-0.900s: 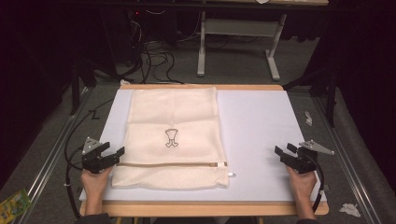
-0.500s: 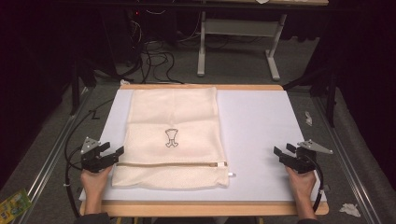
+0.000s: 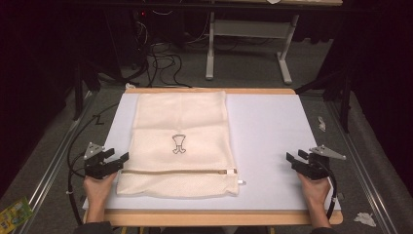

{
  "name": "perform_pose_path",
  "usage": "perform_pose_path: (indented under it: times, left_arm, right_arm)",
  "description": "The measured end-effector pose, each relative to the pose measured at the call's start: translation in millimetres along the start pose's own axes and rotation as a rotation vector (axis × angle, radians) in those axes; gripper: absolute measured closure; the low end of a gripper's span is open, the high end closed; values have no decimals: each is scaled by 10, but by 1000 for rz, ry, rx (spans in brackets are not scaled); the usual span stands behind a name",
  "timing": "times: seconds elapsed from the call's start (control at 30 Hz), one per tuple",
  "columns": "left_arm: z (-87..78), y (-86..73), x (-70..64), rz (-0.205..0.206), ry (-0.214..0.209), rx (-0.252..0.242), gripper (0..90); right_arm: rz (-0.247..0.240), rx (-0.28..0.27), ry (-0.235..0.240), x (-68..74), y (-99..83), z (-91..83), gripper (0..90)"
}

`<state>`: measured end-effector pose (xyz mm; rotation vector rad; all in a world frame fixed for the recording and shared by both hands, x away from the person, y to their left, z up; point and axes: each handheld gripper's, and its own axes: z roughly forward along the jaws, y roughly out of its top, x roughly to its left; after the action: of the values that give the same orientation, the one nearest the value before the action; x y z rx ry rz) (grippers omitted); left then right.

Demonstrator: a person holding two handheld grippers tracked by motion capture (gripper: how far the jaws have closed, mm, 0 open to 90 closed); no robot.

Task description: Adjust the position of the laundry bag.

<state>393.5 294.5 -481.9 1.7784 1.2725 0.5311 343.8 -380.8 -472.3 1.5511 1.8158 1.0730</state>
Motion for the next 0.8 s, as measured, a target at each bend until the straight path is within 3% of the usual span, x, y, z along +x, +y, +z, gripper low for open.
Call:
perform_pose_path:
  times: [0.1,0.4,0.5,0.57,0.8]
  left_arm:
    - [7,26,-15,-11,-9,1,314]
    - [-28,131,-61,-2,-16,-1,287]
    - [-42,161,-98,10,-19,11,282]
    - [-45,178,-113,15,-17,28,282]
    - [-69,225,-127,19,-13,40,305]
  right_arm:
    - [10,-36,-6,-19,21,-57,464]
    - [-3,-41,26,38,131,-115,484]
    - [-49,-71,-3,133,149,-127,506]
    - [-77,-59,-13,218,167,-109,516]
    - [-107,-32,31,443,247,27,534]
